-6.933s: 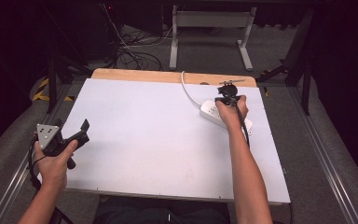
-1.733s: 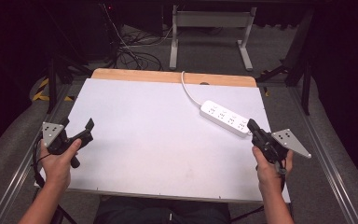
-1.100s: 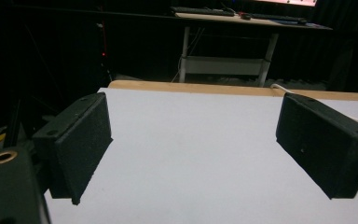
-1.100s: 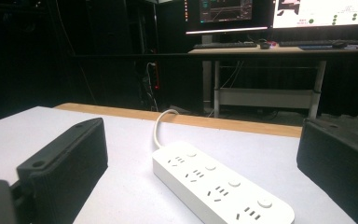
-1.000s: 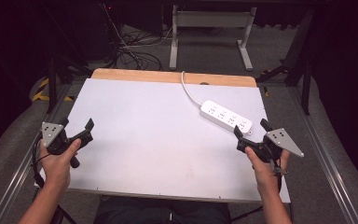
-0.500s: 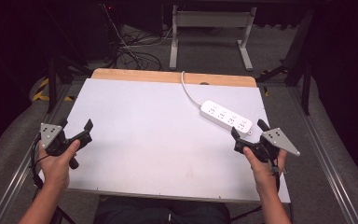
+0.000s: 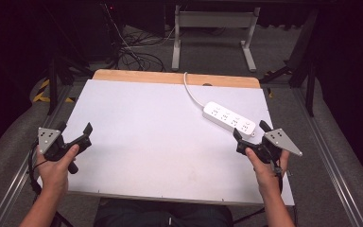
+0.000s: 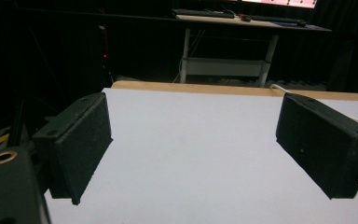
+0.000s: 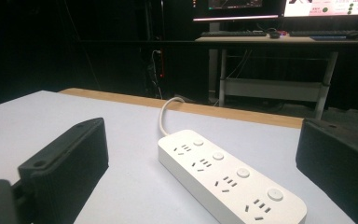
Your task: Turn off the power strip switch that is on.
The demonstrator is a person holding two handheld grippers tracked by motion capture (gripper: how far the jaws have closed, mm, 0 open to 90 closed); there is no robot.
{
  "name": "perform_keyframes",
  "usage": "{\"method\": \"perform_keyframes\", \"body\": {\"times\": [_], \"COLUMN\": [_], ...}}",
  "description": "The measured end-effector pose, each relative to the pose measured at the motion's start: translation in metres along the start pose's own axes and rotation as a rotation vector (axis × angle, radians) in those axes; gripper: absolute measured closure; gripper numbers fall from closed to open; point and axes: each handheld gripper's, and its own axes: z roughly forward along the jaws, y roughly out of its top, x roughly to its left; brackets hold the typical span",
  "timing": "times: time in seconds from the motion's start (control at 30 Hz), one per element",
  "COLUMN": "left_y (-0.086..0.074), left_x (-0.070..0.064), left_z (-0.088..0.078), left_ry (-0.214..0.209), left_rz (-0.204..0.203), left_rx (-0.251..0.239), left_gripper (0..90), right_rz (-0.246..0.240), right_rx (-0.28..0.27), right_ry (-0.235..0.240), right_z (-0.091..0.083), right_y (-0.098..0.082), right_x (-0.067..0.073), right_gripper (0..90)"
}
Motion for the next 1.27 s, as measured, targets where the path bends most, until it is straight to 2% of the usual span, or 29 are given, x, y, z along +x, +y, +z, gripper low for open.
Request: {"method": "perform_keyframes", "body": {"times": [0.4,0.9,1.27], "left_y": [-0.001,-0.001,-0.001], "left_x": [0.002,0.001,-0.001], "left_z": [-0.005,-0.002,0.009], "left_ry": [0.009,0.006,-0.002], "left_rz": [0.007,0.003,0.005], "left_rx": [0.005,0.003,0.013], "left_gripper": [10.9,10.9,10.9], "right_rz": [-0.004,-0.004,0.001], "right_rx": [0.005,0.002,0.009], "right_ry": [0.012,0.006,0.013], "right_z": [0.005,0.004,0.004], "right_y": [0.000,-0.001,-0.003], "right_x": [0.001,0.000,-0.003], "right_gripper": [3.2,3.5,3.6]}}
